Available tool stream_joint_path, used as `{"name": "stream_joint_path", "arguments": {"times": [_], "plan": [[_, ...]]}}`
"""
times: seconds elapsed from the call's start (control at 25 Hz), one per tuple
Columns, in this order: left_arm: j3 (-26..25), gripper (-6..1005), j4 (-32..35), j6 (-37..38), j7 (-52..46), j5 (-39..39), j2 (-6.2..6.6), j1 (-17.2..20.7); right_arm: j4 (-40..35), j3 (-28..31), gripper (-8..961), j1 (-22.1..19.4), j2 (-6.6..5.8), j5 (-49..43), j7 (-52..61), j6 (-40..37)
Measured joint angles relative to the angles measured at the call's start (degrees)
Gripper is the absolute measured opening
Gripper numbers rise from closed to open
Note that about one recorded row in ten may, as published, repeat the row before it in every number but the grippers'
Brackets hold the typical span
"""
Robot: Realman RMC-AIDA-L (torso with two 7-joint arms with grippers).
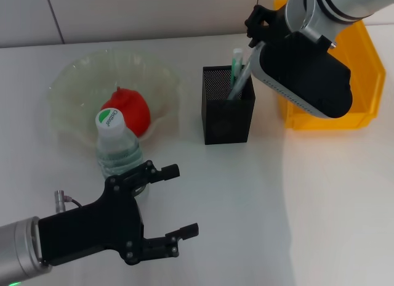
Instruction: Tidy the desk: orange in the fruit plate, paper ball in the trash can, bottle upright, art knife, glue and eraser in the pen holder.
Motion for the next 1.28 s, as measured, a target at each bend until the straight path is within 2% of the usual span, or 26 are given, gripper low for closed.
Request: {"name": "stream_joint_path", "arguments": {"times": [0.4,0.56,0.68,0.76,0.8,0.84,0.96,1.0,1.04,1.08,1.16,1.2,1.28], "plan": [[0.0,860,0.15,0.37,-0.17,-0.47,0.15,-0.22,-2.49,1.14,303,0.05,-0.07,0.12,2.4,-0.05],[0.0,860,0.15,0.52,-0.26,-0.48,0.2,-0.22,-7.81,5.07,302,-0.26,0.55,0.4,7.99,0.29],[-0.45,860,0.13,1.7,-0.36,-0.54,0.39,0.49,-12.51,8.18,303,-1.48,0.82,1.52,17.36,0.79],[-1.05,860,0.15,1.97,-0.26,-0.57,0.39,1.06,-15.45,12.12,304,-3.19,1.02,5.96,23.72,1.25],[-1.94,860,0.18,2.02,-0.15,-0.59,0.38,1.53,-18.09,18.0,304,-5.57,1.15,14.78,28.72,0.82],[-2.24,860,0.16,2.05,-0.15,-0.6,0.37,1.59,-18.09,18.0,305,-5.57,1.15,14.78,28.72,0.82],[-4.43,860,0.02,2.88,-0.73,-0.62,0.4,1.84,-19.23,25.71,307,-11.5,1.01,31.85,33.75,0.35],[-5.58,860,0.36,4.01,-1.28,-0.62,0.55,2.04,-17.98,28.57,308,-18.33,0.79,44.65,34.04,1.34],[-5.58,860,0.36,4.01,-1.28,-0.62,0.55,2.04,-17.98,28.57,308,-18.33,0.79,44.65,34.04,1.34],[-5.82,860,0.48,4.59,-1.87,-0.63,0.78,2.09,-16.55,29.2,309,-22.61,0.76,51.85,32.76,1.65],[-6.13,860,0.68,5.78,-3.66,-0.61,1.45,2.0,-12.58,29.41,384,-30.63,0.88,64.3,28.84,2.09],[-6.1,860,0.75,6.56,-5.06,-0.44,2.12,1.77,-10.2,29.0,422,-33.49,0.97,69.13,26.75,1.5],[-5.96,860,0.83,6.91,-5.67,-0.33,2.43,1.7,-3.9,28.2,497,-38.52,0.96,76.68,22.02,-1.41]]}}
